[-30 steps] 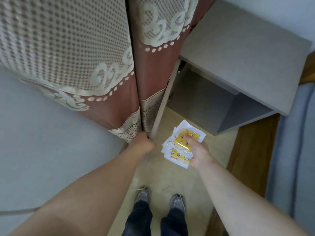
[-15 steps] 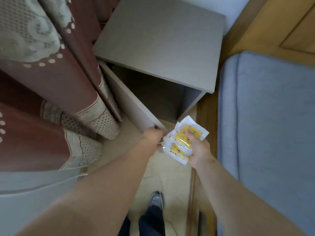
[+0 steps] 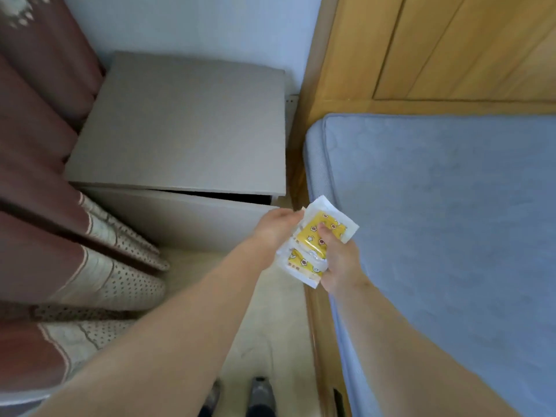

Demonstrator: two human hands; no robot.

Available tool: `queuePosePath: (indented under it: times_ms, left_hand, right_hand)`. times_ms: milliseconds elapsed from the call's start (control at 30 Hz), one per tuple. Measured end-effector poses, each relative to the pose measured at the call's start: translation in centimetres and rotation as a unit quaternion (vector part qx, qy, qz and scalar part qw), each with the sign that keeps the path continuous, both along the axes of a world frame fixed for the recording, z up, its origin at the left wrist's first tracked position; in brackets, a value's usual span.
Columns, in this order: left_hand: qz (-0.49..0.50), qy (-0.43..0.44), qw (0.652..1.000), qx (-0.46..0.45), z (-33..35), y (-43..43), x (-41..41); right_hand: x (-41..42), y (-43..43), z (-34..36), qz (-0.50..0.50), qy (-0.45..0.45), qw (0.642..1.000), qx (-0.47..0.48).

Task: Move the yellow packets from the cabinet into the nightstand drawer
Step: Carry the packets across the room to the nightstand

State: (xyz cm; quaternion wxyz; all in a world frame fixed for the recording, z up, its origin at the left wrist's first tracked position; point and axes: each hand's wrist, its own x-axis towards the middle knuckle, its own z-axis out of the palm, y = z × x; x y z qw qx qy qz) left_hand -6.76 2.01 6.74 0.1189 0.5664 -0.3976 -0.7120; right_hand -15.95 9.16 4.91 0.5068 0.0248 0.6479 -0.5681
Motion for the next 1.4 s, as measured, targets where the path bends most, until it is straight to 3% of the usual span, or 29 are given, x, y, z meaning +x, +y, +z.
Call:
queuePosePath:
  times_ms: [167, 333, 600, 933, 1400]
  left_hand:
    - [-0.054, 0.036, 0.998, -0.018, 4.3, 1.6, -2.9]
    - [-0.176, 0.064, 0.982, -0.022, 9.5, 5.7, -4.6]
    - [-0.350, 0.129, 0.926, -0.055, 17.3, 16.8, -6.6]
    - [-0.571, 0.213, 0.789, -0.073, 24.5, 43.8, -5.0]
    - [-0.799, 0.220, 0.557, 0.056, 26.6, 88.9, 17.2]
  right_hand:
    - [-1.4, 2.9, 5.0, -0.070, -0.001, 0.995, -0.071]
    - [-0.8, 8.3, 9.9, -0.174, 0.030, 0.979, -0.098]
    - [1.0, 20.6, 17.0, -0.363, 0.063, 0.919, -0.141]
    - [8.5, 46.2, 23.5, -0.600, 0.147, 0.766, -0.176]
    - [35.7, 86.2, 26.3, -0.841, 0.219, 0.480, -0.123]
